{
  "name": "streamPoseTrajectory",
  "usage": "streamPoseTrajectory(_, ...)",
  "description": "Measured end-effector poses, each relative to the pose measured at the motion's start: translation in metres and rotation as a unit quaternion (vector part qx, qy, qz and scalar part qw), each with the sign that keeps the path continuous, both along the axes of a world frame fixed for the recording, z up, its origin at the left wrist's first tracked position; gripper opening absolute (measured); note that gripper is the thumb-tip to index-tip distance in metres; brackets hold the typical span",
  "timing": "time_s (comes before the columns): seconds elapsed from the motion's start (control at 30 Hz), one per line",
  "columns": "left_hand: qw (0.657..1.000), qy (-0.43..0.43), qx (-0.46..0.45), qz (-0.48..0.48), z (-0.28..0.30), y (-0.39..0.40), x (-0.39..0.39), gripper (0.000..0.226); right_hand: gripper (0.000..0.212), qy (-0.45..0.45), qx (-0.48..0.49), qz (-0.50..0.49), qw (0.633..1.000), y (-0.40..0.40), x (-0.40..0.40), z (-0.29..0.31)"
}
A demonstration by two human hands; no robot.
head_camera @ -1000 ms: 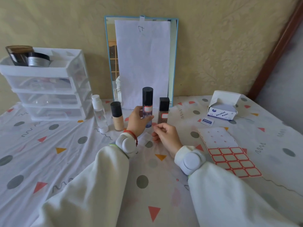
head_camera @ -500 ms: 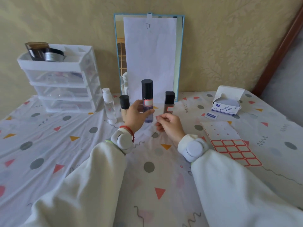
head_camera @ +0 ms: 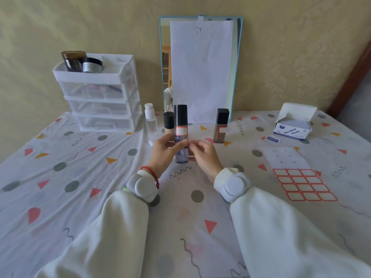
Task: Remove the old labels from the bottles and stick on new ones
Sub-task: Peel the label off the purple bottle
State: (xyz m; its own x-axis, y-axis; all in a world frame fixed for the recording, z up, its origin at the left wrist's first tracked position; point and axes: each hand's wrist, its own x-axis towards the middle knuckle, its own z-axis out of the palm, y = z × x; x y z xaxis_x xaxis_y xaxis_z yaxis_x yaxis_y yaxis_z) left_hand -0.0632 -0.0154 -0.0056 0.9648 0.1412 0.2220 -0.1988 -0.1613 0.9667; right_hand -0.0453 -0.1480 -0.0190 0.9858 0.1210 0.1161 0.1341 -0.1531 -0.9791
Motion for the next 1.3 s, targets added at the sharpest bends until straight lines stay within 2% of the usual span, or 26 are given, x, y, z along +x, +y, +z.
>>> streamPoseTrajectory(0.1,1.0,0.012,0.013,-0.008,0.0,0.002,0.0,0.015,0.025,0.018,0.029,0.008,0.999,0.0,-0.001,-0.006)
streamPoseTrajectory(0.23,0.999,0.025,-0.001,-0.034,0.002,0.001,-0.003,0.018,0.024,0.015,0.078,0.053,0.995,0.0,-0.006,-0.006)
streamPoseTrajectory(0.43,0.999,0.026,-0.014,-0.019,0.002,0.001,-0.006,0.012,0.032,-0.019,0.017,0.057,0.998,0.001,-0.012,-0.007)
streamPoseTrajectory(0.7,0.999,0.021,-0.041,-0.001,0.004,0.001,-0.006,0.031,0.028,-0.044,-0.019,0.05,0.998,0.0,-0.013,-0.008)
streamPoseTrajectory(0.97,0.996,0.013,-0.08,0.044,0.01,0.002,-0.01,0.036,0.039,-0.102,-0.056,0.019,0.993,-0.001,-0.017,-0.006)
streamPoseTrajectory(1.3,0.995,0.024,-0.092,0.042,0.009,0.004,-0.008,0.028,0.041,-0.111,-0.103,0.01,0.988,0.0,-0.019,-0.006)
